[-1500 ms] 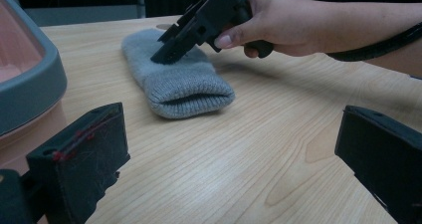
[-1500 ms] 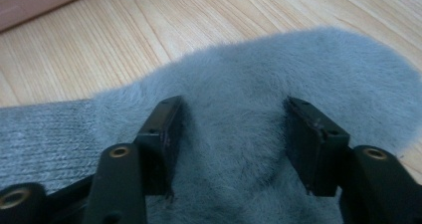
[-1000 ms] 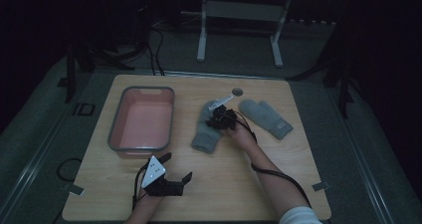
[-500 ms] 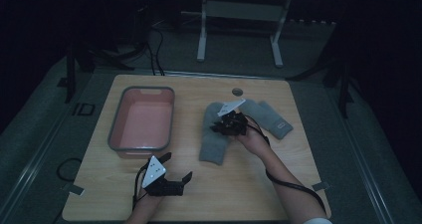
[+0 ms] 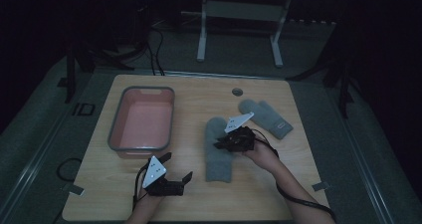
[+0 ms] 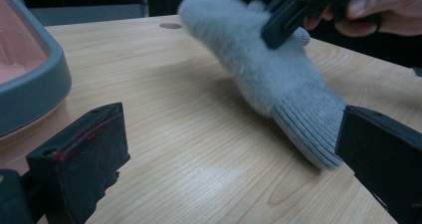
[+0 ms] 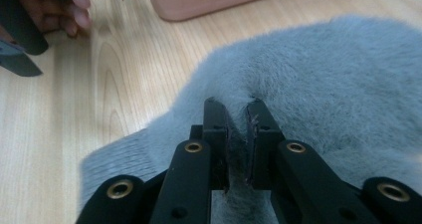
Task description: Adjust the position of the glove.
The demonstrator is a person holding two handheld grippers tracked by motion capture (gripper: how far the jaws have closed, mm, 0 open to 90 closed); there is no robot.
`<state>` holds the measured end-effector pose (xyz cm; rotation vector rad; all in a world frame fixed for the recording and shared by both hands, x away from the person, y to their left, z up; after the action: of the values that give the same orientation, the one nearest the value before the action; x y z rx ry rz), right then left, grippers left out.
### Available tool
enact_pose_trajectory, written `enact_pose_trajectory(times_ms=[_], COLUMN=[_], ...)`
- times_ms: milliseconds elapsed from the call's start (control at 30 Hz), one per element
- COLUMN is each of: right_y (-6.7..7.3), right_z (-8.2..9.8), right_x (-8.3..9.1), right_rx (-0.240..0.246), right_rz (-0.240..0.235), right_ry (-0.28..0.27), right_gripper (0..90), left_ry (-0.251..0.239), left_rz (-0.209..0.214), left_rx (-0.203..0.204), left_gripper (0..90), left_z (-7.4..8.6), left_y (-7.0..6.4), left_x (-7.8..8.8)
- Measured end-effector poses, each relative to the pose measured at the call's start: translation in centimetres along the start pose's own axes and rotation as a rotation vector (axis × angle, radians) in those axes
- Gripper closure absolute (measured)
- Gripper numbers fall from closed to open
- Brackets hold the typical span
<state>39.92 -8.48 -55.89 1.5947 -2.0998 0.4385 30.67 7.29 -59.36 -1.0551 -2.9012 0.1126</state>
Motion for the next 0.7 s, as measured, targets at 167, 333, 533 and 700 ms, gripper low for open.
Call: enact_pose_trajectory(times_ms=[167,333,533,700], right_y=[-0.9,-1.7,-2.5,-2.6], right_z=[1.2,2.5,3.5,3.5], right_x=[-1.7,-3.0,-4.0,-3.7], right_rx=[-0.022,-0.034,-0.031,-0.036], right_rz=[0.007,0.001,0.009,0.038], right_ry=[0.024,0.069,0.085,0.076], right_gripper=[81.9,79.7,54.9,37.9], left_ry=[-0.001,-0.002,0.0,0.0], left_rz=[0.001,0.002,0.002,0.004], left_rx=[-0.001,-0.002,-0.003,-0.006], left_gripper=[0.6,0.6,0.6,0.6], left_z=[0.0,0.0,0.0,0.0], left_y=[0.0,0.0,-0.1,-0.1], left_x=[0.0,0.0,0.0,0.0])
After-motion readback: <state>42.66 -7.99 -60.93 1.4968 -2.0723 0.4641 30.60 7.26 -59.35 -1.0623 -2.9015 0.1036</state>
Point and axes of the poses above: each handheld gripper's, and its own axes: x roughly backward along the jaws, z roughly out of its underside, y roughly to its left, the point moved 9 cm from there along -x, roughly forward along the jaws, and after that the axes turned 13 degrees about -y, right-handed, at the moved point
